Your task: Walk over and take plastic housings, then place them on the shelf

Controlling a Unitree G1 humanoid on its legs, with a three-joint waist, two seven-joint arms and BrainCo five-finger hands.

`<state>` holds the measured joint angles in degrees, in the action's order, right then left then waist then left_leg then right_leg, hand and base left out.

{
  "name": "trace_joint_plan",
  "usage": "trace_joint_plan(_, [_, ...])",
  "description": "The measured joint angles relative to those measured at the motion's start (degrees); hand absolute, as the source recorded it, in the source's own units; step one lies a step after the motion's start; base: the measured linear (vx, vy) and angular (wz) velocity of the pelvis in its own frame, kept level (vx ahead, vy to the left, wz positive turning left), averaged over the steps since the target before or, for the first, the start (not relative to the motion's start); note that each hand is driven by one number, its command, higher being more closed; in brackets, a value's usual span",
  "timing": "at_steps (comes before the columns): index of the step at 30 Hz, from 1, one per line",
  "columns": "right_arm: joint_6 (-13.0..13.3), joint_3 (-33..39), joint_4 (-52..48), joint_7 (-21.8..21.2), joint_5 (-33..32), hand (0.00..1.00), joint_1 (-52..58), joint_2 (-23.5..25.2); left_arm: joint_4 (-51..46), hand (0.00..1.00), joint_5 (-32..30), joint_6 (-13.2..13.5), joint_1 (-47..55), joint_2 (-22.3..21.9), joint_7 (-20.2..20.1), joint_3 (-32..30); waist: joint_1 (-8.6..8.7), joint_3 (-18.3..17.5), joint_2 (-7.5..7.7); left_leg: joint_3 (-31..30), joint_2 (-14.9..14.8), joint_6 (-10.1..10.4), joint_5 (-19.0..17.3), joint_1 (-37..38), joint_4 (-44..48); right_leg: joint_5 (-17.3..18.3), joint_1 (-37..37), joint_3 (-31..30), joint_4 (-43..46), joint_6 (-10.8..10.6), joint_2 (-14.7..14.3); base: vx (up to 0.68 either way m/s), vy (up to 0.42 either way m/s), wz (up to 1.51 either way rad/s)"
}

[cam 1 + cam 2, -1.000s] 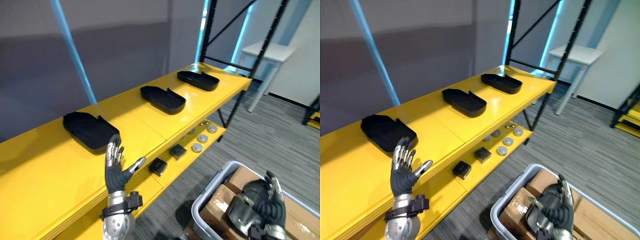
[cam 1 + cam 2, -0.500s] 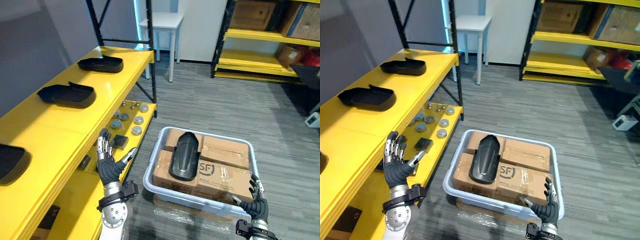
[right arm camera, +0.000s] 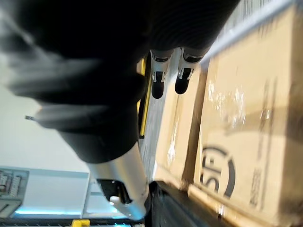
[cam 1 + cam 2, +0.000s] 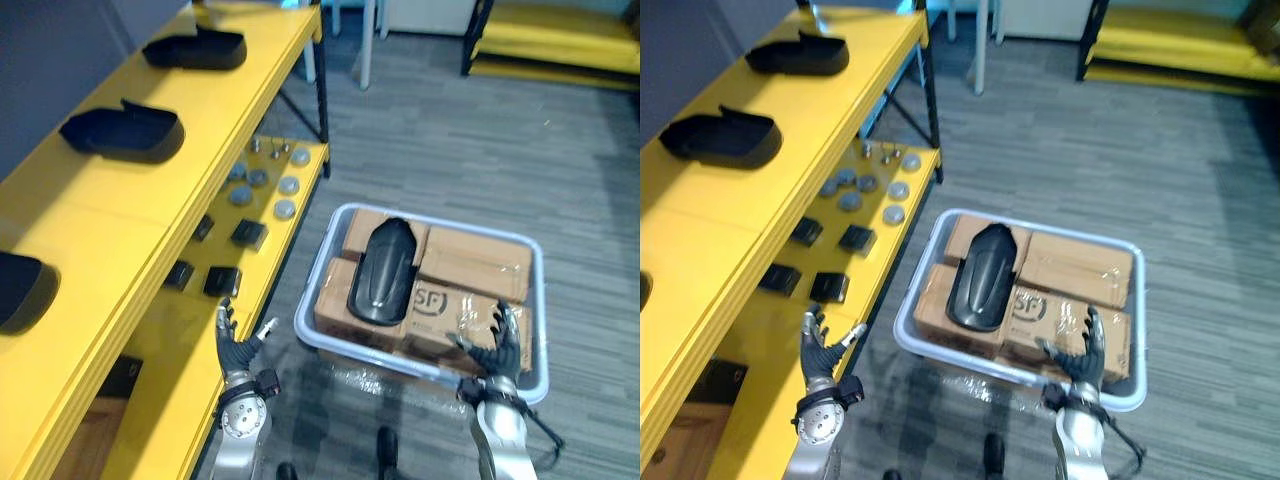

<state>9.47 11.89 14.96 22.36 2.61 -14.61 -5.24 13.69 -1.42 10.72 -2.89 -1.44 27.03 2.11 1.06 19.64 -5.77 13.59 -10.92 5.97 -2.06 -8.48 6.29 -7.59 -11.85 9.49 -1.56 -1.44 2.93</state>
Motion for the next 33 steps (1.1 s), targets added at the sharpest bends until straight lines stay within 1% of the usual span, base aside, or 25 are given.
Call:
trace_joint_plan(1, [-0.4, 0.2, 1.1, 0.8, 0.0, 0.0, -2.0, -0.3, 0.7, 0.0, 0.0, -0.2, 0.0, 0.0, 0.0, 0.3, -0.2, 0.6, -0.17, -0.2, 0.2, 0.0, 0.2, -0.4, 0.0, -0.3, 0.0, 0.4, -0.2, 0.0, 0.2, -0.13, 0.018, 0.34])
trace_joint_plan(3, [-2.0, 1.3, 4.7, 4.1, 0.2, 0.0, -8.8, -1.2, 2.2, 0.0, 0.0, -0.3, 0.5, 0.7, -0.1, 1.8, -1.61, 2.5, -0.36, -1.5, 1.0, -0.3, 0.7, -1.5, 0.1, -1.2, -0.2, 1.2, -1.0, -0.3, 0.9, -0.12, 0.027, 0.27])
trace_joint_plan(5, [-2.7, 1.6, 7.0, 6.1, 0.3, 0.0, -13.1, -2.0, 4.1, 0.0, 0.0, -0.3, 0.6, 1.4, -0.2, 2.2, -2.43, 2.8, -0.34, -1.6, 1.6, -0.6, 0.9, -2.6, 0.2, -2.0, -0.8, 1.4, -1.7, -0.6, 1.4, -0.08, 0.033, 0.09])
trace_joint_plan(8, [-3.8, 1.6, 10.4, 8.7, 1.2, 0.0, -19.4, -3.4, 7.5, 0.0, 0.1, -0.2, 0.4, 2.7, -0.3, 3.2, -2.69, 4.3, -0.34, -1.6, 2.5, -0.7, 0.9, -3.5, 0.8, -2.6, -1.4, 1.1, -1.8, -1.2, 2.4, -0.06, 0.057, 0.03])
trace_joint_plan(10, [-4.4, 1.7, 14.1, 9.8, 1.3, 0.0, -23.3, -4.7, 9.7, 0.0, 0.1, 0.0, 0.1, 3.2, -0.9, 4.1, -2.97, 4.8, -0.3, -1.5, 2.8, -0.9, 0.7, -4.8, 1.4, -3.0, -2.4, 0.7, -1.8, -1.4, 2.8, -0.04, 0.06, -0.02])
trace_joint_plan(11, [-4.9, 1.7, 17.2, 10.3, 1.3, 0.0, -25.8, -5.8, 11.9, 0.0, 0.2, 0.0, -0.2, 3.3, -1.5, 4.2, -3.47, 4.9, -0.33, -1.4, 2.9, -1.2, 0.5, -5.9, 2.1, -3.4, -3.3, 0.5, -1.8, -1.5, 2.9, -0.02, 0.041, -0.07])
trace_joint_plan(14, [-6.4, 2.4, 24.5, 11.0, 1.3, 0.0, -31.6, -7.8, 16.3, 0.0, 0.2, 0.1, -0.9, 3.7, -2.3, 5.1, -3.83, 5.9, -0.45, -1.4, 2.9, -1.5, -0.2, -7.8, 4.0, -3.8, -4.4, 0.3, -1.8, -1.6, 3.1, -0.02, 0.037, -0.01])
trace_joint_plan(17, [-7.3, 3.6, 27.8, 12.4, 1.3, 0.0, -35.5, -9.9, 19.6, 0.0, 0.4, 0.3, -1.6, 3.5, -2.9, 6.5, -4.91, 6.2, -0.6, -1.3, 2.7, -1.7, -1.2, -10.1, 6.3, -4.3, -6.0, -0.4, -1.8, -1.7, 3.1, -0.03, 0.041, -0.08])
trace_joint_plan(18, [-7.5, 3.7, 29.1, 12.9, 1.3, 0.0, -37.1, -10.8, 20.2, 0.0, 1.0, 0.4, -1.6, 3.5, -3.2, 6.5, -5.01, 6.3, -0.63, -1.2, 2.7, -1.8, -1.6, -10.9, 6.9, -4.6, -6.6, -0.7, -1.8, -1.9, 3.2, -0.03, 0.055, -0.11])
trace_joint_plan(20, [-8.0, 3.8, 32.7, 13.7, 2.2, 0.0, -40.7, -13.2, 22.1, 0.0, 1.5, 0.5, -1.9, 3.5, -3.8, 6.9, -4.99, 6.9, -1.33, -0.9, 2.7, -2.2, -2.6, -12.9, 9.2, -5.1, -7.9, -1.2, -1.8, -2.2, 3.4, -0.04, 0.08, -0.1])
trace_joint_plan(22, [-8.4, 3.7, 36.3, 13.8, 2.2, 0.0, -43.2, -14.8, 23.0, 0.0, 2.4, 0.6, -2.1, 3.6, -3.9, 7.7, -4.98, 7.1, -1.74, -0.7, 2.6, -2.4, -3.3, -14.4, 10.7, -5.5, -8.9, -1.7, -1.8, -2.4, 3.5, -0.04, 0.075, -0.14])
trace_joint_plan(24, [-8.6, 3.5, 41.3, 13.5, 2.2, 0.0, -46.2, -16.7, 24.2, 0.0, 2.6, 0.7, -2.7, 3.7, -4.1, 8.5, -5.53, 7.2, -1.84, 0.2, 2.3, -2.7, -4.1, -16.0, 12.4, -6.1, -10.4, -2.7, -1.8, -2.6, 3.4, -0.03, 0.063, -0.21])
trace_joint_plan(27, [-8.7, 0.1, 46.9, 12.3, 2.2, 0.0, -50.2, -20.7, 25.8, 0.0, 3.6, 1.1, -4.5, 3.4, -4.9, 8.6, -5.62, 7.6, -2.69, 0.7, 1.8, -3.3, -5.9, -19.1, 16.1, -6.9, -12.3, -3.9, -1.9, -3.2, 3.4, -0.02, 0.059, -0.17])
trace_joint_plan(28, [-8.7, -0.8, 47.3, 12.1, 2.2, 1.0, -50.9, -21.3, 25.9, 0.0, 3.6, 1.1, -4.8, 3.4, -4.9, 8.6, -5.62, 7.6, -2.74, 0.8, 1.7, -3.4, -6.2, -19.8, 16.8, -7.1, -12.8, -4.2, -1.9, -3.3, 3.4, -0.02, 0.058, -0.18])
trace_joint_plan(30, [-8.7, -3.0, 49.4, 11.0, 2.1, 1.0, -53.9, -23.6, 26.8, 0.0, 4.1, 1.1, -6.1, 3.4, -4.9, 9.1, -5.67, 7.7, -3.1, 1.0, 1.3, -3.8, -7.3, -22.0, 19.1, -7.7, -14.2, -4.5, -2.0, -3.8, 3.3, -0.03, 0.059, -0.15])
trace_joint_plan(32, [-8.8, -5.2, 51.8, 11.0, 1.6, 1.0, -56.4, -26.3, 28.1, 0.0, 4.7, 1.1, -7.7, 3.4, -5.0, 9.8, -6.19, 7.8, -3.26, 1.4, 0.9, -4.2, -8.2, -23.9, 21.3, -8.4, -15.4, -5.3, -2.1, -3.9, 3.2, -0.04, 0.055, -0.17])
trace_joint_plan(33, [-8.8, -7.6, 53.9, 9.9, 0.4, 1.0, -58.1, -28.6, 28.5, 0.0, 4.7, 1.1, -8.4, 3.5, -5.2, 10.2, -6.44, 7.8, -3.29, 1.8, 0.7, -4.5, -8.7, -25.2, 22.2, -8.9, -16.5, -5.8, -2.2, -4.2, 3.2, -0.03, 0.039, -0.16])
